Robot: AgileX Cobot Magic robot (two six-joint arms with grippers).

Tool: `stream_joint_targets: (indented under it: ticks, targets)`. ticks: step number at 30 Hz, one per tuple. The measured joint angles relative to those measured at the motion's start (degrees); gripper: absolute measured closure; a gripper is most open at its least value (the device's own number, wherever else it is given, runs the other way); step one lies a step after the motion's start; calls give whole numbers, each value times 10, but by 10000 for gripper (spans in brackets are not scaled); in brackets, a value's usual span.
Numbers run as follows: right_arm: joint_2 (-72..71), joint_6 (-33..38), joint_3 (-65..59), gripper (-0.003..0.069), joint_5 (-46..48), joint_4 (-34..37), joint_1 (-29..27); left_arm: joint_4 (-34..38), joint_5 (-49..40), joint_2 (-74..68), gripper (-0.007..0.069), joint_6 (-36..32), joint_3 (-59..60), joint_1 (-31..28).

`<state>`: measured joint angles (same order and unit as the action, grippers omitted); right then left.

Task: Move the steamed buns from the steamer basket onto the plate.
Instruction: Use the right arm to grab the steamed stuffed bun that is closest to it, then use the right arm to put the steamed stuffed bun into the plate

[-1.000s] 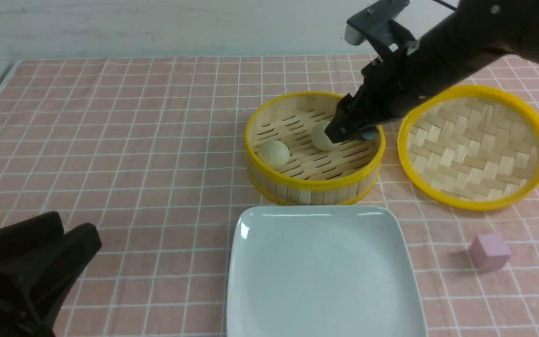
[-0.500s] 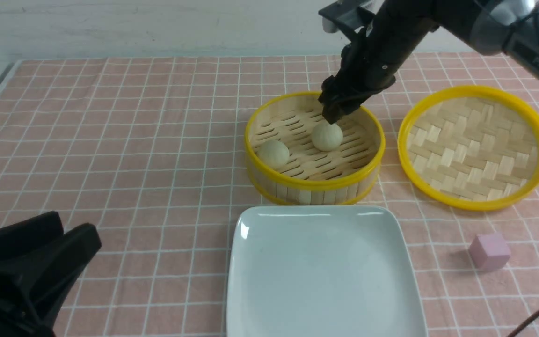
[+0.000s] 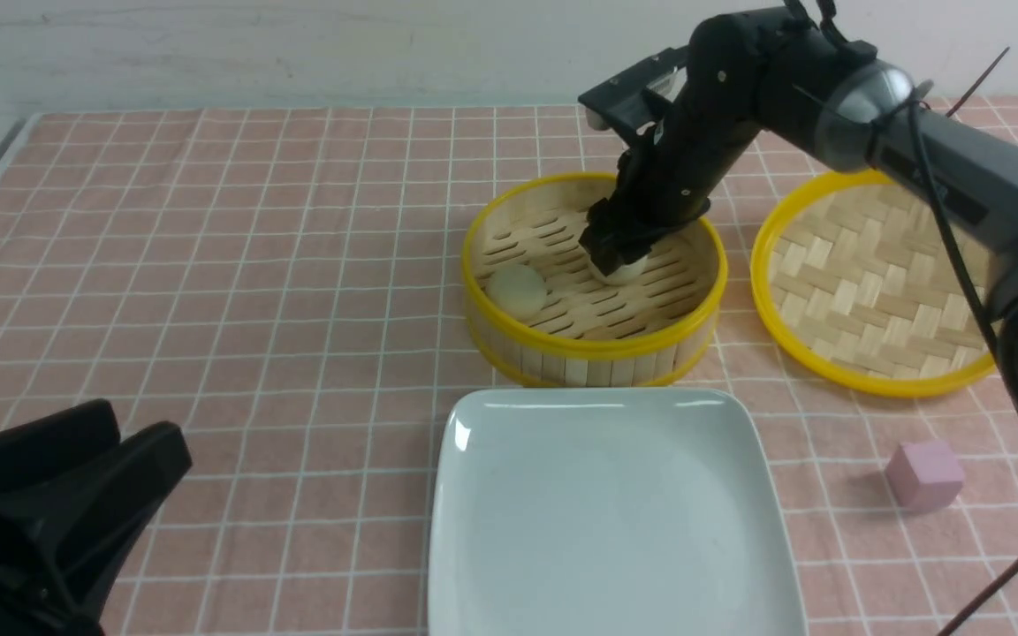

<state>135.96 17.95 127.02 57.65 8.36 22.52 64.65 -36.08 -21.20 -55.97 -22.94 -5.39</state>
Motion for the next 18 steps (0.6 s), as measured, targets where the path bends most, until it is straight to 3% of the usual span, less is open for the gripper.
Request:
stream_joint_targets:
  ticks: [2, 4, 5, 6, 7, 18]
  targets:
    - [0, 0, 0, 326, 0, -2, 0, 0, 0, 0, 265, 0, 0, 0]
    - [0, 0, 0, 508, -1, -7, 0, 0, 0, 0, 265, 0, 0, 0]
    - [0, 0, 0, 523, -1, -7, 0, 0, 0, 0, 265, 0, 0, 0]
    - [0, 0, 2, 607, 1, -8, 0, 0, 0, 0, 265, 0, 0, 0]
    - [0, 0, 4, 632, 3, -8, 0, 0, 0, 0, 265, 0, 0, 0]
    - [-76, -10, 143, 635, 131, -23, 0, 0, 1, 0, 265, 0, 0, 0]
